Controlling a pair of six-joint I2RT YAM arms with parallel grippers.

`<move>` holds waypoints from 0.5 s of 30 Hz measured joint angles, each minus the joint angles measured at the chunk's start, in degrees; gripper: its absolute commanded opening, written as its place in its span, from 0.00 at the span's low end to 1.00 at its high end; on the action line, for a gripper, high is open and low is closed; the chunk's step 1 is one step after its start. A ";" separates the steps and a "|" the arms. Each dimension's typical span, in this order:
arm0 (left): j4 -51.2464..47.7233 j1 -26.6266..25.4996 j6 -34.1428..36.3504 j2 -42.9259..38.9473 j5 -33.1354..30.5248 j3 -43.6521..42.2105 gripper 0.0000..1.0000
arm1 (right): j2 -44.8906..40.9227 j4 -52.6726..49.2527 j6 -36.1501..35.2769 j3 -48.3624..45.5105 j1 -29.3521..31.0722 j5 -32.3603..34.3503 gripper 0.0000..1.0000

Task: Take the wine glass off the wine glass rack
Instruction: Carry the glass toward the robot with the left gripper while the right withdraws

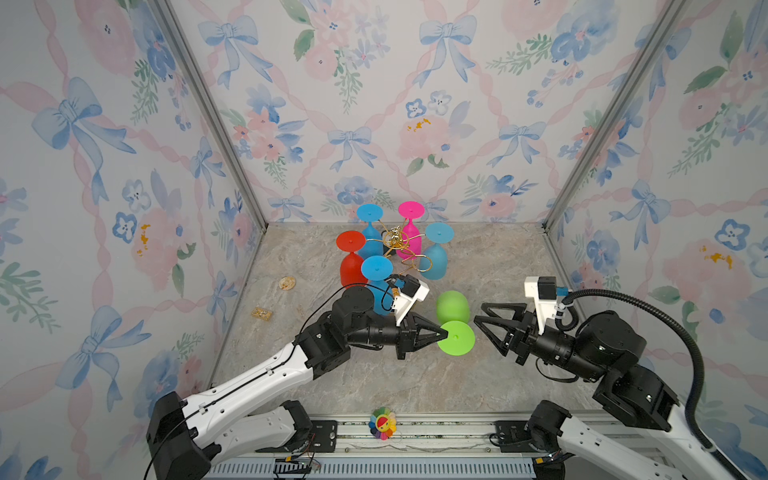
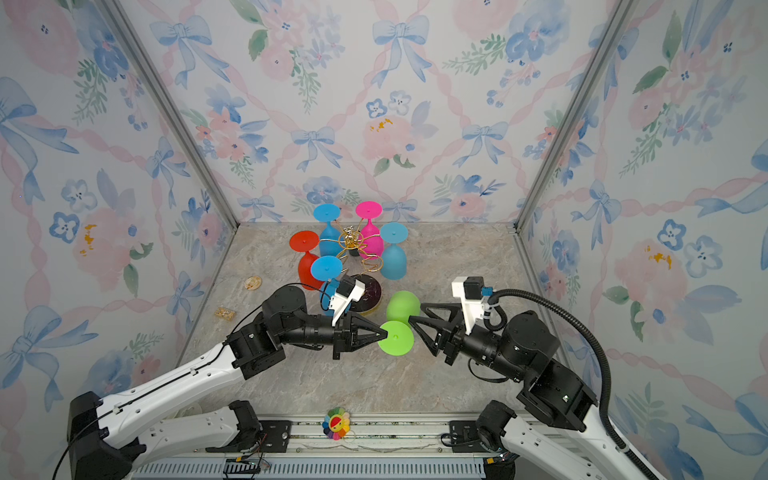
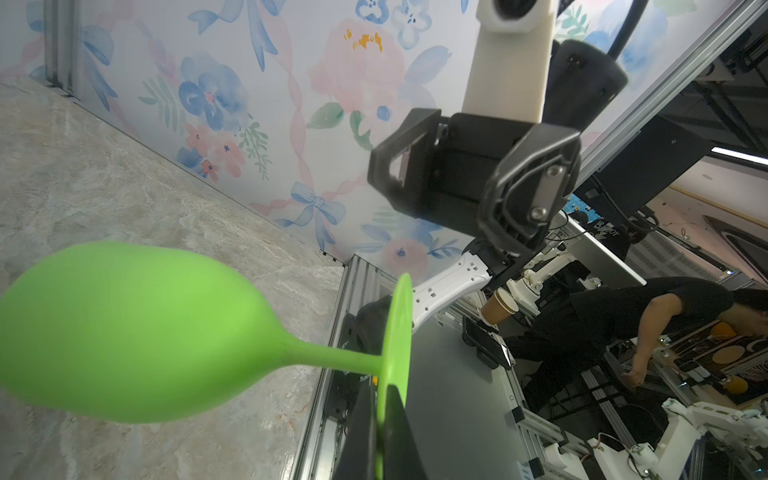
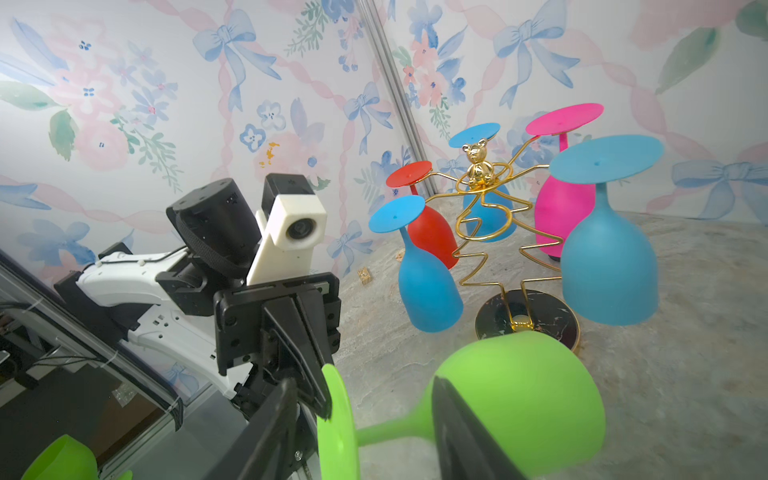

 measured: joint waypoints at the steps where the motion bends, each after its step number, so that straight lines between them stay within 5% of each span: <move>1: -0.37 -0.28 0.94 0.00 0.00 -0.02 0.00 | -0.13 -1.05 0.37 0.96 0.00 1.20 0.68; 9: -3.48 -3.56 13.46 -0.52 -0.52 -0.87 0.00 | 4.98 -14.99 3.69 11.08 -0.11 15.72 0.77; 15: -5.86 -8.52 26.58 -1.57 -5.09 -3.02 0.00 | 10.40 -21.86 5.75 11.96 -4.24 18.97 0.78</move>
